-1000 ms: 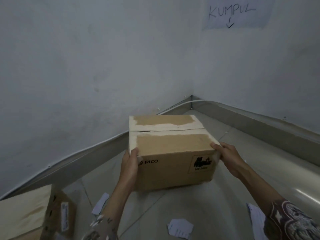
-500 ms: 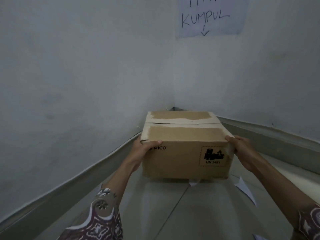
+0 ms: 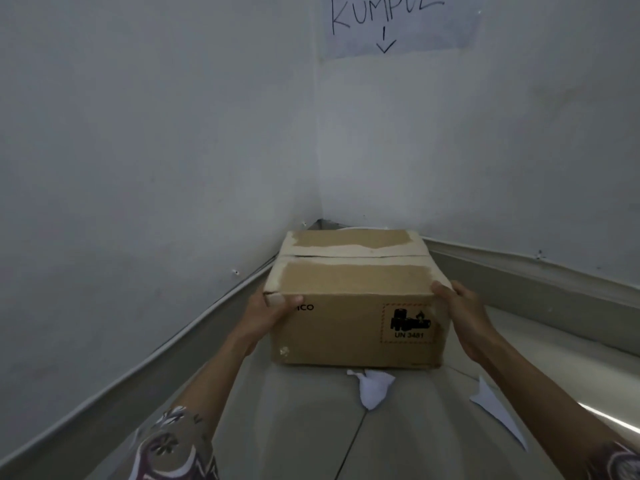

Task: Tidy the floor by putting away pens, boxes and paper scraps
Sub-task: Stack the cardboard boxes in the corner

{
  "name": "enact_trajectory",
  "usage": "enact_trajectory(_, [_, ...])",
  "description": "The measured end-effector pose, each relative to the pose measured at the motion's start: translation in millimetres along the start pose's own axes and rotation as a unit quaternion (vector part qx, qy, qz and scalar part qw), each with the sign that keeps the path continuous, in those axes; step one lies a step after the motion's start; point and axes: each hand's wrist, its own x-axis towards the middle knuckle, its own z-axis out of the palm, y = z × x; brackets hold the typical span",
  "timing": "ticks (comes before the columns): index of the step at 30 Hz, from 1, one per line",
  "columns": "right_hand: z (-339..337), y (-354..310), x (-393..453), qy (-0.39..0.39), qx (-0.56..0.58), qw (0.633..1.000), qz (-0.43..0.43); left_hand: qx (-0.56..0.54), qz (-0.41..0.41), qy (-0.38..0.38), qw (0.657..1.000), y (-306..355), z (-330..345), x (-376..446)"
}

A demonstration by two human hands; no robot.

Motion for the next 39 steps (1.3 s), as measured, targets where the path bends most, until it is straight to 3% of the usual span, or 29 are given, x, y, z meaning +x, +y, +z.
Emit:
enact_trajectory(3, [10,4,-9,0.003,0.022,0.999,-0.028,0.069,0.01,0.092,0.993,-3,6,11])
enact_trajectory(7, [25,19,-20,0.044,0.003,0.998,-0.051,0.076,0.01,0.131,0.988,-19,10,24])
enact_trajectory(15, [40,41,-30,0.083,-0.034,0.991,-0.103,0.073,-0.054,0.038,0.995,-17,20,44])
enact_trajectory(25, [31,43,-21,0.011,-0.077,0.992,-0.1,0.085,-0.043,-0.022,0.995,-7,7,47])
enact_trajectory(31, [19,28,-30,-0.024,-0.098,0.994,-0.043,0.104,-0.015,0.007,0.994,15,7,12])
enact_trajectory(36, [28,4,-64,0.037,-0.094,0.987,-0.124,0.114,-0.066,0.04,0.991,17,-3,-25])
enact_trajectory(39, [41,-9,-87,0.018,-0.11,0.989,-0.102,0.135,-0.089,0.091,0.983,22,-22,-50])
